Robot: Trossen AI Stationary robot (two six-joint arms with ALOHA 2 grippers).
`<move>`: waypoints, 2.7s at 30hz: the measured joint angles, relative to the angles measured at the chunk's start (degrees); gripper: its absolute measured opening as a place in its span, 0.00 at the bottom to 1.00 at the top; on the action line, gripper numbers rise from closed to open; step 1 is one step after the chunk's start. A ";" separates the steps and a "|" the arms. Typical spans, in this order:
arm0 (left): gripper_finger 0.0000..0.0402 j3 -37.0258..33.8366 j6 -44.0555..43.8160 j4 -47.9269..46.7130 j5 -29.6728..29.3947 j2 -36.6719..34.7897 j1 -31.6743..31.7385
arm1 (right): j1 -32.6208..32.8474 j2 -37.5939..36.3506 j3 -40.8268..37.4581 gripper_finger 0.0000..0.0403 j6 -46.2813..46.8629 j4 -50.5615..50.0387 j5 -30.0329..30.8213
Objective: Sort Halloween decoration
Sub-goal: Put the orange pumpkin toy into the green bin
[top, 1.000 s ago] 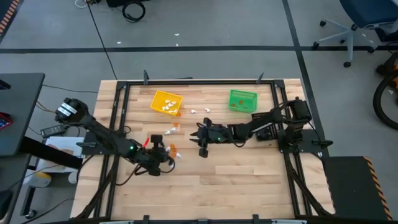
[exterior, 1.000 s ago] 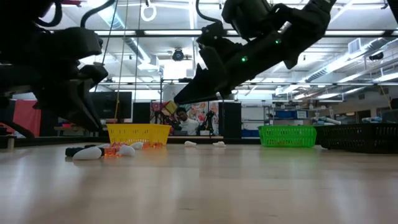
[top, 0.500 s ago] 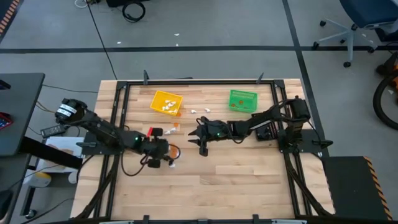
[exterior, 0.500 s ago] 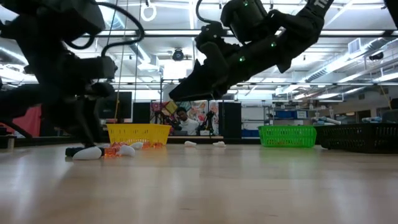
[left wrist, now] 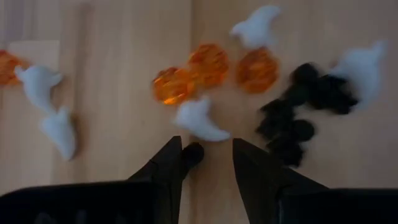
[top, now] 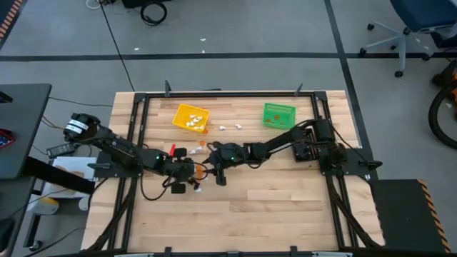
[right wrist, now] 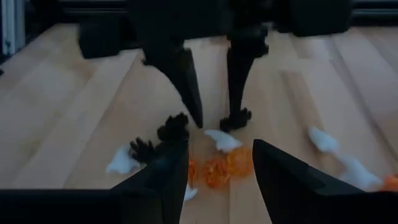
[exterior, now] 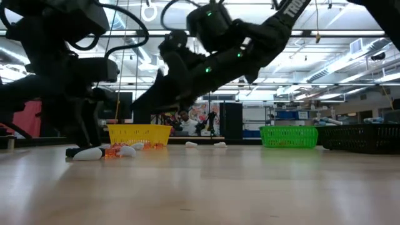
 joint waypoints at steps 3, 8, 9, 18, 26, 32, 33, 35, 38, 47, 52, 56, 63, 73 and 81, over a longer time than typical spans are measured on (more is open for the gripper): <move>0.29 0.00 -1.02 0.37 -0.07 -0.02 -1.38 | 0.06 2.52 1.76 0.46 -1.17 0.24 -0.06; 0.29 -0.04 -2.57 -2.56 -4.39 -1.95 -4.82 | -0.15 4.09 2.35 0.46 -1.32 3.10 -0.91; 0.29 -0.05 -2.60 -4.07 -6.20 -2.75 -5.56 | -0.21 4.52 2.28 0.46 -1.25 3.78 -1.60; 0.29 -0.05 -3.30 -9.31 -12.43 -14.34 -9.01 | -0.67 9.75 7.11 0.46 -3.25 6.96 -1.61; 0.29 -0.09 -6.05 -10.15 -12.65 -17.72 -10.10 | -2.59 14.28 13.11 0.46 -4.51 3.04 -3.86; 0.29 -0.09 -7.11 -9.96 -12.42 -17.68 -11.97 | -3.99 14.11 12.85 0.46 -4.90 -0.73 -5.52; 0.29 -0.09 -7.11 -9.95 -12.42 -17.68 -11.95 | -4.05 14.11 12.85 0.46 -4.91 -1.14 -5.63; 0.29 -0.09 -7.13 -10.02 -12.44 -17.70 -11.95 | -4.05 14.07 12.87 0.46 -5.29 -2.92 -4.81; 0.29 -0.09 -7.39 -10.42 -12.44 -17.70 -11.95 | -4.00 13.98 12.89 0.46 -5.56 -3.92 -3.85; 0.29 -0.09 -7.57 -11.10 -12.46 -17.70 -11.95 | -3.99 13.87 13.04 0.42 -7.28 -5.79 -2.99; 0.29 -0.09 -7.63 -11.17 -12.46 -17.70 -11.95 | -3.94 13.87 13.04 0.34 -7.41 -6.19 -3.04; 0.29 -0.09 -8.04 -11.26 -12.47 -17.70 -11.95 | -3.92 13.83 13.02 0.27 -7.44 -6.53 -3.21; 0.29 -0.09 -8.12 -11.24 -12.49 -17.70 -11.95 | -3.90 13.25 12.93 0.20 -7.56 -7.80 -3.14; 0.29 -0.09 -8.12 -11.24 -12.49 -17.70 -11.95 | -3.97 7.78 12.69 0.21 -10.39 -21.04 3.40; 0.29 -0.09 -8.51 -11.21 -12.51 -17.70 -11.95 | -4.36 0.37 12.63 0.21 -10.55 -38.91 20.59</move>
